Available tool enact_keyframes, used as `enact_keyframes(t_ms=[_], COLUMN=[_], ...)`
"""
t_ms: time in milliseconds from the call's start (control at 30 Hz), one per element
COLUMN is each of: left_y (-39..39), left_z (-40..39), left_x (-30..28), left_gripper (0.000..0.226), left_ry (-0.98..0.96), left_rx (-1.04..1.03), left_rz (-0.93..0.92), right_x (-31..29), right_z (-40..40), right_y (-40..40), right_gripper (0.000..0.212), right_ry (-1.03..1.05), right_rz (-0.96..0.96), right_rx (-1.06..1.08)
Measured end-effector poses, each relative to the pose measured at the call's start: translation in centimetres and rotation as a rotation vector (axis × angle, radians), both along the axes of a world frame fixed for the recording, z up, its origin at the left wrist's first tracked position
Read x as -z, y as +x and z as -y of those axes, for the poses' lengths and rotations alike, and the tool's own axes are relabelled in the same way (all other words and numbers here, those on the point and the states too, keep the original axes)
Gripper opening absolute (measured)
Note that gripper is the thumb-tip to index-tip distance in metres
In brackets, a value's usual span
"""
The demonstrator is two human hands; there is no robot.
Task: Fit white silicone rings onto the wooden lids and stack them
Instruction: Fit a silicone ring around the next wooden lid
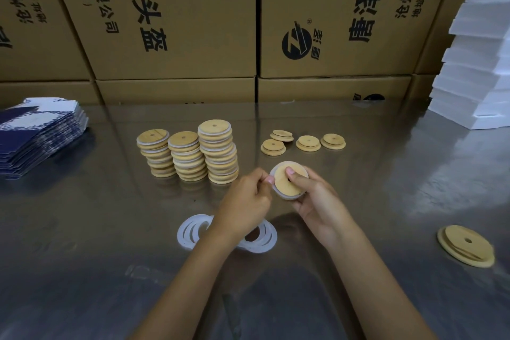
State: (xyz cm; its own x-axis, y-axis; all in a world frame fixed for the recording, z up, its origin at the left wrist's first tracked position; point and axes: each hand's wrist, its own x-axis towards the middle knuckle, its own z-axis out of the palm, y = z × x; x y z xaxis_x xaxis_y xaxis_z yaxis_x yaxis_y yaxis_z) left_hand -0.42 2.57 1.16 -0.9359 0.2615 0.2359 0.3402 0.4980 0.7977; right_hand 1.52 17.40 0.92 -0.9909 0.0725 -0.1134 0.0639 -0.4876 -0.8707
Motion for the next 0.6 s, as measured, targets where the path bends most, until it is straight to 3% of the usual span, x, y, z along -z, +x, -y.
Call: enact_keyframes(t_ms=[167, 600], left_y=[-0.1, 0.7], left_z=[0.1, -1.0], left_x=[-0.1, 0.1], left_gripper=[0.024, 0.012], left_ry=[0.022, 0.014], left_rx=[-0.087, -0.031], left_rz=[0.022, 0.041], right_x=[0.0, 0.2], right_z=[0.3, -0.3], right_y=[0.0, -0.4], right_gripper=[0.027, 0.018], right_ry=[-0.009, -0.095], right_rz=[0.009, -0.011], right_rx=[-0.016, 0.022])
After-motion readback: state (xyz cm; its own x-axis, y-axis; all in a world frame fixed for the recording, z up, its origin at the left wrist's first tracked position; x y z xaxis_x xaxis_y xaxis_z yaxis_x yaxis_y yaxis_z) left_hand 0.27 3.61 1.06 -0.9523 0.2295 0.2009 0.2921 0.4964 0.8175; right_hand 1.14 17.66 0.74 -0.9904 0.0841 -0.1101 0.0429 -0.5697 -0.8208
